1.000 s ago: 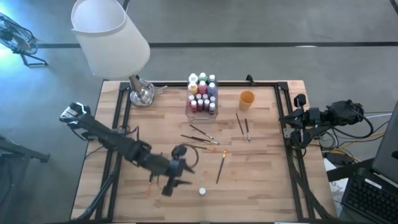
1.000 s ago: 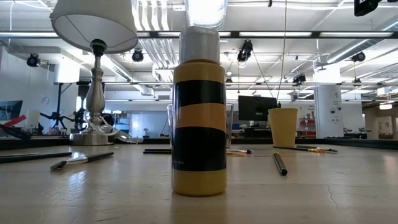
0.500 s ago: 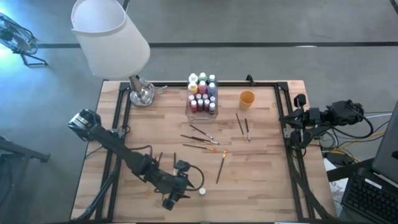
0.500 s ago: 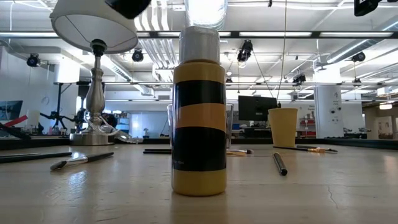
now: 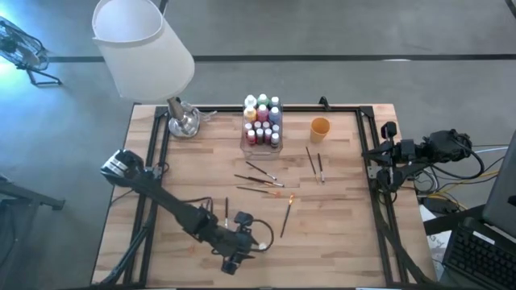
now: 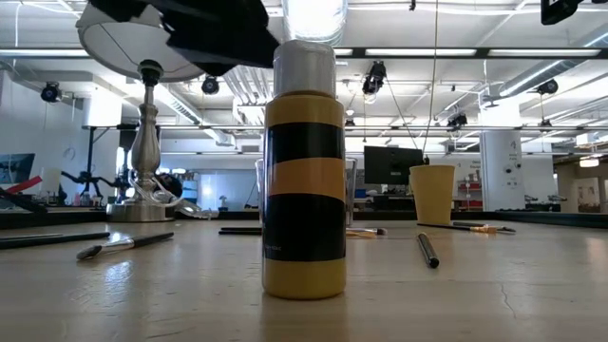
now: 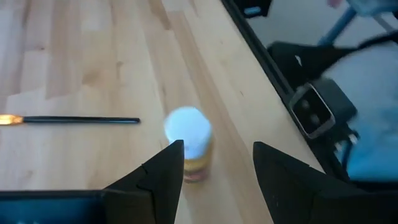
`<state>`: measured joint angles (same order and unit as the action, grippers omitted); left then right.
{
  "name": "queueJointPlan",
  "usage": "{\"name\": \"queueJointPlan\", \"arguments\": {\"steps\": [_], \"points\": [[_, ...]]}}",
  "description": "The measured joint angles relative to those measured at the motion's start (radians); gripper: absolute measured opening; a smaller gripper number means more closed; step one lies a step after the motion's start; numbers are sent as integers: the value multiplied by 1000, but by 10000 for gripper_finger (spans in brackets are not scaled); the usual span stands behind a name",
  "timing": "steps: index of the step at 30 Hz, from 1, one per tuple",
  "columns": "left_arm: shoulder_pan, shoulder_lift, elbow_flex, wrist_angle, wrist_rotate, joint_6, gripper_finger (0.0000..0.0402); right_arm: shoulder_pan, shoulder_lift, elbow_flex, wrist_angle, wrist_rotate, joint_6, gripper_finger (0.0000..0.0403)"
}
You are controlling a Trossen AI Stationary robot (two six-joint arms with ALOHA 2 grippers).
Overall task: Pick & Place Paint Supplies
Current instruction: Put the small yellow paint bottle into the bin
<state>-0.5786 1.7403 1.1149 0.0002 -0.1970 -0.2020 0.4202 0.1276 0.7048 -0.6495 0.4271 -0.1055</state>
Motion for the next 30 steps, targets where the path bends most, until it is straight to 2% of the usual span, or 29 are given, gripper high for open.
{"name": "queueJointPlan", "arguments": {"steps": [19, 30], "points": [[31, 10, 6, -9, -10, -10, 198, 0, 0, 0, 0, 0, 0, 8], [38, 71, 36, 33, 0, -6, 197, 0, 0, 0, 0, 0, 0, 8]]}}
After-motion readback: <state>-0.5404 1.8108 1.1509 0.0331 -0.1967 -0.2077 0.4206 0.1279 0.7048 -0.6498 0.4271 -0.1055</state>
